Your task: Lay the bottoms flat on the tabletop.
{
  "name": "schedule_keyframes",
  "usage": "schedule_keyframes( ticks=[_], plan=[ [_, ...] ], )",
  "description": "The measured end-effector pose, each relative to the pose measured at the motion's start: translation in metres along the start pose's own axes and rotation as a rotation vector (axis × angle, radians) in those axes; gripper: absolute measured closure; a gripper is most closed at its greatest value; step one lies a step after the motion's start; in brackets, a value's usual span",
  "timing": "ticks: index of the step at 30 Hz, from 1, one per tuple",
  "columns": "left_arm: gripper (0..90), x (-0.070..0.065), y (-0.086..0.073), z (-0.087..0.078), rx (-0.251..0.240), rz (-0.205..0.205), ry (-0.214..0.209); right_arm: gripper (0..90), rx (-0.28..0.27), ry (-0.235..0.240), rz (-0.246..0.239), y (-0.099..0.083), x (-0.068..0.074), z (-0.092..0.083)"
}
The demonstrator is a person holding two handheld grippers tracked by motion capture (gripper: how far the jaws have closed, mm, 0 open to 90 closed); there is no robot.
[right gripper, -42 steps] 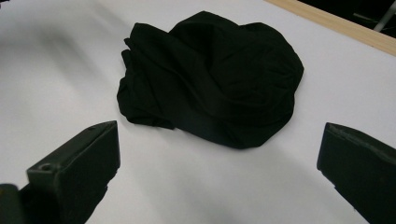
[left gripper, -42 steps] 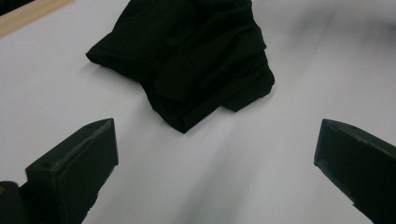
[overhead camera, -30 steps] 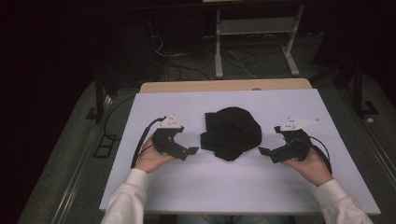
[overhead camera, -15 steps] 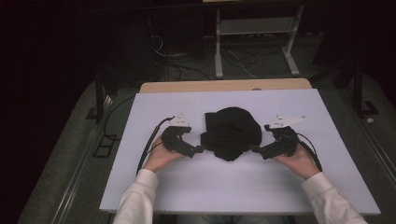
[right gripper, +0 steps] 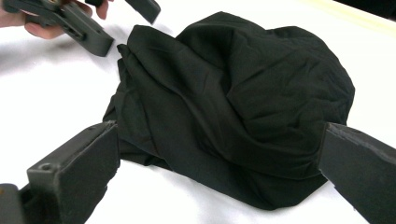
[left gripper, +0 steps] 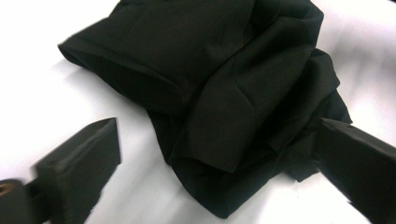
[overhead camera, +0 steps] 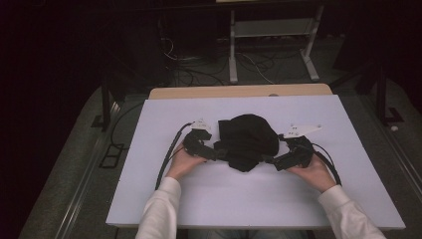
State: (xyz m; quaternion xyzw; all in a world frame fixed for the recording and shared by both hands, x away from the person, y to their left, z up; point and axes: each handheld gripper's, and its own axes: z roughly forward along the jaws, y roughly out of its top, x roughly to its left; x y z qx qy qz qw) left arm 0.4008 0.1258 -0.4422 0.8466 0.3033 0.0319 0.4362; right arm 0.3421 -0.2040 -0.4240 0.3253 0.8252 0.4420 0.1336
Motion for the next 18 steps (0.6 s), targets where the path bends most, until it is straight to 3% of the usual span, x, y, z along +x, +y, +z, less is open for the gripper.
schedule_keyframes(
  ticks=[3,7,12,13,15,18],
  plan=[
    [15.3,0.002,-0.002,0.004,-0.006,-0.004,-0.004,0.0,0.001,-0.002,0.007,0.000,-0.001,0.000],
    [45.2,-0.001,-0.001,0.007,0.009,0.028,-0.016,0.0,-0.005,-0.004,0.012,-0.001,-0.002,-0.002],
    [80.6,-0.008,0.005,0.013,0.081,0.036,-0.031,0.0,-0.014,-0.005,0.020,-0.001,-0.003,-0.006],
    [83.9,-0.008,0.005,0.013,0.081,0.036,-0.031,0.0,-0.014,-0.005,0.020,-0.001,-0.003,-0.006],
    [85.7,-0.013,0.014,0.012,0.081,0.036,-0.069,0.0,-0.008,-0.002,0.019,-0.002,-0.002,-0.006],
    [86.1,-0.026,0.028,0.007,0.071,0.072,-0.109,0.0,-0.008,0.005,0.016,-0.001,-0.001,-0.008]
  ],
)
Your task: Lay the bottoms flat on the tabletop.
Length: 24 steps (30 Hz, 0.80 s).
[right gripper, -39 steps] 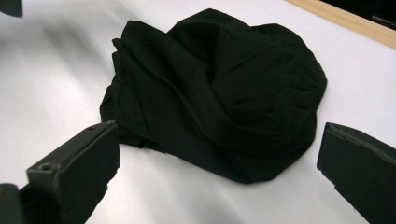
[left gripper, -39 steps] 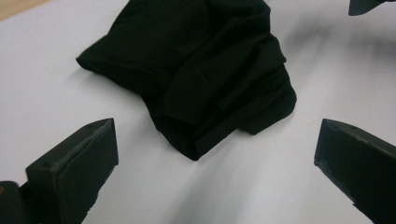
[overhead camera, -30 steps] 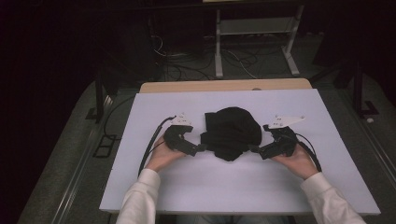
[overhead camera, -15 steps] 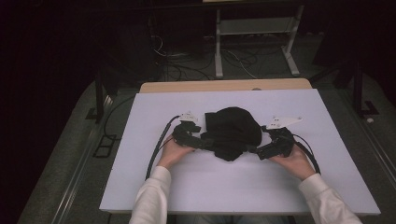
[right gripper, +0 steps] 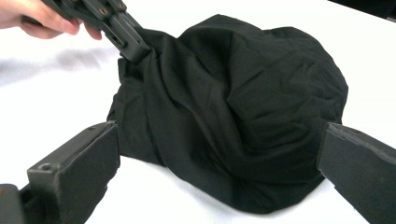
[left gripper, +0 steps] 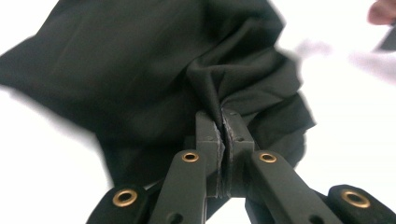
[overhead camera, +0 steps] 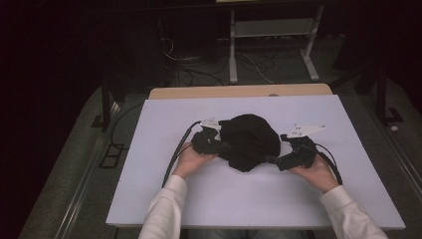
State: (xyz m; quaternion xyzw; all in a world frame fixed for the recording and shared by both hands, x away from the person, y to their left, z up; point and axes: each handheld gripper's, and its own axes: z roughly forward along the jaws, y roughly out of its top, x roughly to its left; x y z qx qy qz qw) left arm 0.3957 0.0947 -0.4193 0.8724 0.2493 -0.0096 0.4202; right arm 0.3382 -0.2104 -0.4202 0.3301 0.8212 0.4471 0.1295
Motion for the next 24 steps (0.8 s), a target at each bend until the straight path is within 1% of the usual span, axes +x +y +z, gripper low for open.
schedule_keyframes(
  ticks=[2,4,5,8,10,11,12,13,14,15,16,17,18,19,20,21,22,24],
  plan=[
    [86.1,-0.009,0.011,-0.002,-0.016,0.030,-0.021,0.0,-0.005,0.006,0.000,0.001,0.001,-0.002],
    [86.1,-0.021,0.027,-0.004,-0.041,0.063,-0.054,0.0,-0.009,0.013,-0.005,0.001,0.003,-0.003],
    [86.1,-0.025,0.032,-0.004,-0.049,0.075,-0.064,0.0,-0.012,0.022,-0.007,0.001,0.004,-0.003],
    [86.1,-0.041,0.053,0.000,-0.069,0.121,-0.102,0.0,-0.019,0.039,-0.012,0.002,0.008,-0.002],
    [86.1,-0.050,0.065,0.004,-0.075,0.150,-0.127,0.0,-0.023,0.055,-0.001,0.002,0.009,0.000],
    [86.1,-0.050,0.065,0.004,-0.075,0.150,-0.127,0.0,-0.027,0.066,0.004,0.002,0.009,0.001],
    [86.1,-0.059,0.074,0.009,-0.081,0.174,-0.146,2.2,-0.028,0.074,0.013,0.002,0.009,0.002],
    [86.0,-0.059,0.074,0.009,-0.081,0.174,-0.146,2.2,-0.028,0.074,0.013,0.002,0.009,0.002],
    [86.0,-0.063,0.081,0.013,-0.080,0.187,-0.148,21.3,-0.027,0.114,0.032,0.002,0.007,0.004],
    [85.8,-0.063,0.081,0.013,-0.080,0.187,-0.148,21.3,-0.027,0.114,0.032,0.002,0.007,0.004],
    [85.3,-0.062,0.083,0.014,-0.090,0.179,-0.150,48.6,-0.013,0.165,0.064,0.002,0.004,0.005],
    [83.6,-0.062,0.083,0.014,-0.090,0.179,-0.150,48.6,-0.013,0.165,0.064,0.002,0.004,0.005],
    [79.5,-0.059,0.083,0.012,-0.113,0.163,-0.124,69.4,0.019,0.171,0.076,0.002,0.001,0.002],
    [73.8,-0.059,0.083,0.012,-0.113,0.163,-0.124,77.0,0.043,0.152,0.082,0.002,-0.001,-0.001],
    [69.5,-0.054,0.082,0.005,-0.138,0.142,-0.089,81.5,0.061,0.132,0.100,0.002,-0.004,-0.006],
    [68.0,-0.054,0.082,0.005,-0.138,0.142,-0.089,81.5,0.061,0.132,0.100,0.002,-0.004,-0.006],
    [63.8,-0.047,0.078,-0.003,-0.164,0.113,-0.082,83.7,0.065,0.109,0.133,0.000,-0.011,-0.015],
    [54.2,-0.041,0.072,-0.012,-0.174,0.084,-0.033,83.9,0.058,0.066,0.154,-0.002,-0.020,-0.029]
  ],
)
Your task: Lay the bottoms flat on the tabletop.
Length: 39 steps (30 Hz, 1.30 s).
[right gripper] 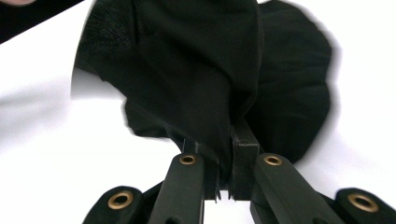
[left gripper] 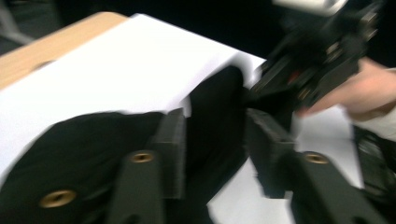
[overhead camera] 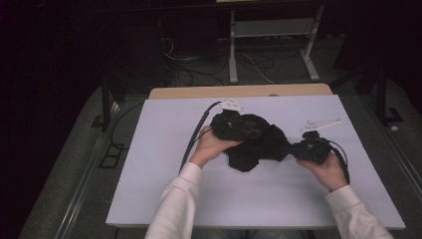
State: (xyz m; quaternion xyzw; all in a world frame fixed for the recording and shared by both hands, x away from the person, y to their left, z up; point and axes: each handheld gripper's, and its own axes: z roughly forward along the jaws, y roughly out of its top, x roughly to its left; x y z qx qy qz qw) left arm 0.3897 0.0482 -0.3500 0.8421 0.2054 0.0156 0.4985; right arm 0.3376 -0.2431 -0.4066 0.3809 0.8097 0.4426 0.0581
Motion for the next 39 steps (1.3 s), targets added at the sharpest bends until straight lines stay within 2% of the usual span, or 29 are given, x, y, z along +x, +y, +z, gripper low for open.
schedule_keyframes(
  ticks=[1,4,7,8,9,10,12,15,16,21,23,24,25,26,27,29,30,31,34,35,36,37,38,39],
  plan=[
    [50.0,0.004,-0.005,-0.005,0.008,-0.013,0.037,83.9,-0.003,-0.025,0.016,-0.001,-0.004,-0.008],
    [43.7,0.017,-0.019,-0.012,0.028,-0.059,0.097,83.8,0.005,-0.100,0.051,-0.004,-0.017,-0.028],
    [41.0,0.033,-0.039,-0.016,0.039,-0.138,0.128,83.5,0.006,-0.170,0.099,-0.010,-0.029,-0.045],
    [40.0,0.033,-0.039,-0.016,0.039,-0.138,0.128,83.5,0.006,-0.170,0.099,-0.010,-0.029,-0.045],
    [40.0,0.038,-0.047,-0.015,0.052,-0.160,0.139,83.3,0.007,-0.197,0.114,-0.013,-0.034,-0.050],
    [38.1,0.043,-0.058,-0.013,0.080,-0.185,0.144,83.3,0.004,-0.229,0.153,-0.019,-0.044,-0.058],
    [37.5,0.047,-0.071,-0.009,0.108,-0.208,0.152,83.3,0.002,-0.249,0.188,-0.024,-0.052,-0.062],
    [36.9,0.047,-0.083,-0.003,0.128,-0.230,0.132,83.3,0.012,-0.272,0.218,-0.030,-0.060,-0.065],
    [36.9,0.045,-0.088,0.000,0.132,-0.237,0.110,83.4,0.017,-0.275,0.230,-0.032,-0.063,-0.066],
    [34.9,0.026,-0.094,0.017,0.162,-0.193,0.021,83.4,0.030,-0.276,0.269,-0.039,-0.069,-0.064],
    [34.5,0.021,-0.095,0.020,0.170,-0.179,0.011,83.4,0.033,-0.277,0.269,-0.039,-0.070,-0.063],
    [34.5,0.014,-0.096,0.029,0.198,-0.151,0.009,83.4,0.037,-0.276,0.270,-0.039,-0.069,-0.062],
    [34.9,0.014,-0.096,0.029,0.198,-0.151,0.009,83.4,0.039,-0.272,0.268,-0.039,-0.069,-0.061],
    [39.4,0.009,-0.098,0.039,0.238,-0.128,-0.005,83.4,0.042,-0.269,0.265,-0.039,-0.068,-0.060],
    [50.9,0.006,-0.099,0.041,0.233,-0.106,0.011,83.4,0.044,-0.268,0.264,-0.039,-0.068,-0.059],
    [73.5,0.006,-0.098,0.042,0.231,-0.104,0.014,83.7,0.044,-0.264,0.264,-0.039,-0.067,-0.059],
    [80.7,0.006,-0.096,0.044,0.253,-0.107,0.000,83.7,0.045,-0.252,0.263,-0.039,-0.065,-0.059],
    [84.0,0.005,-0.095,0.042,0.261,-0.095,0.001,83.7,0.044,-0.241,0.269,-0.039,-0.064,-0.058],
    [85.2,0.001,-0.090,0.028,0.288,-0.073,-0.021,83.8,0.043,-0.192,0.281,-0.040,-0.056,-0.059],
    [85.2,0.001,-0.090,0.028,0.288,-0.073,-0.021,83.8,0.040,-0.169,0.278,-0.041,-0.052,-0.059],
    [85.3,-0.004,-0.089,0.010,0.304,-0.046,-0.034,83.8,0.042,-0.147,0.271,-0.042,-0.047,-0.058],
    [85.3,-0.006,-0.090,0.002,0.306,-0.043,-0.046,83.8,0.047,-0.118,0.262,-0.042,-0.039,-0.057],
    [85.3,-0.008,-0.091,-0.004,0.312,-0.038,-0.052,83.8,0.058,-0.099,0.251,-0.043,-0.033,-0.056],
    [85.3,-0.008,-0.091,-0.004,0.312,-0.038,-0.052,83.8,0.058,-0.099,0.251,-0.043,-0.033,-0.056]
  ],
)
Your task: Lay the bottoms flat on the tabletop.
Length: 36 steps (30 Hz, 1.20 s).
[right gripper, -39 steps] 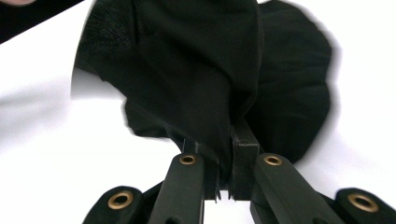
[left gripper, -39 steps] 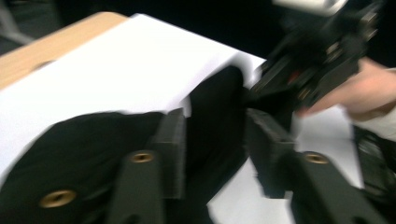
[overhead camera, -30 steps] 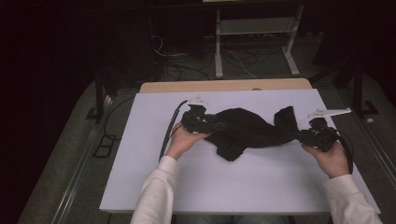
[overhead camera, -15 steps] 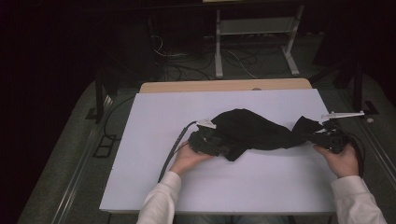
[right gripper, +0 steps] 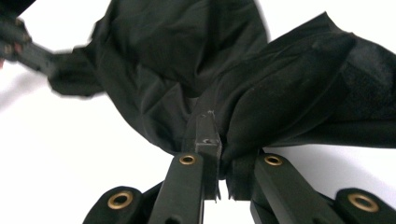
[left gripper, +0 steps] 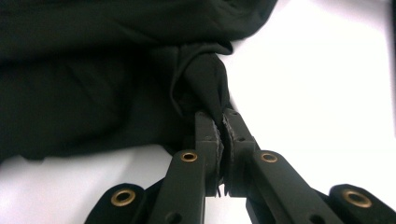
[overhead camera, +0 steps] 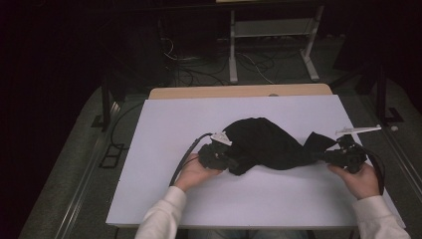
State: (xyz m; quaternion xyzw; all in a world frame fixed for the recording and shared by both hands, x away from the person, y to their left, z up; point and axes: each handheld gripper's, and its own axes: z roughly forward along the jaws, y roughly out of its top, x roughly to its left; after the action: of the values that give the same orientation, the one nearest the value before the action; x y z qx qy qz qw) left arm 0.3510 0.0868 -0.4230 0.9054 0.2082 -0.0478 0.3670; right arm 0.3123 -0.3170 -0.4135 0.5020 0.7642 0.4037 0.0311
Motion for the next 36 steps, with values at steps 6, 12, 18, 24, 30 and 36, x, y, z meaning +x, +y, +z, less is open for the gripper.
schedule_keyframes(
  ticks=[6,12,18,24,30,36],
  plan=[
    [85.3,-0.023,-0.037,-0.025,0.064,0.024,-0.042,83.8,0.097,0.091,-0.078,-0.016,0.038,0.011],
    [85.0,-0.043,-0.065,-0.025,0.176,0.053,-0.112,83.8,0.208,0.185,-0.093,-0.038,0.057,0.024],
    [84.5,-0.050,-0.066,-0.029,0.204,0.067,-0.153,83.8,0.273,0.228,-0.099,-0.056,0.064,0.026],
    [65.8,-0.047,-0.056,-0.036,0.165,0.065,-0.094,83.8,0.297,0.246,-0.111,-0.067,0.068,0.024],
    [46.6,-0.027,-0.016,-0.046,0.005,0.033,0.040,83.8,0.303,0.263,-0.134,-0.070,0.072,0.023],
    [41.4,0.010,0.006,-0.015,-0.038,-0.121,0.102,83.8,0.318,0.294,-0.186,-0.070,0.082,0.027]
  ],
)
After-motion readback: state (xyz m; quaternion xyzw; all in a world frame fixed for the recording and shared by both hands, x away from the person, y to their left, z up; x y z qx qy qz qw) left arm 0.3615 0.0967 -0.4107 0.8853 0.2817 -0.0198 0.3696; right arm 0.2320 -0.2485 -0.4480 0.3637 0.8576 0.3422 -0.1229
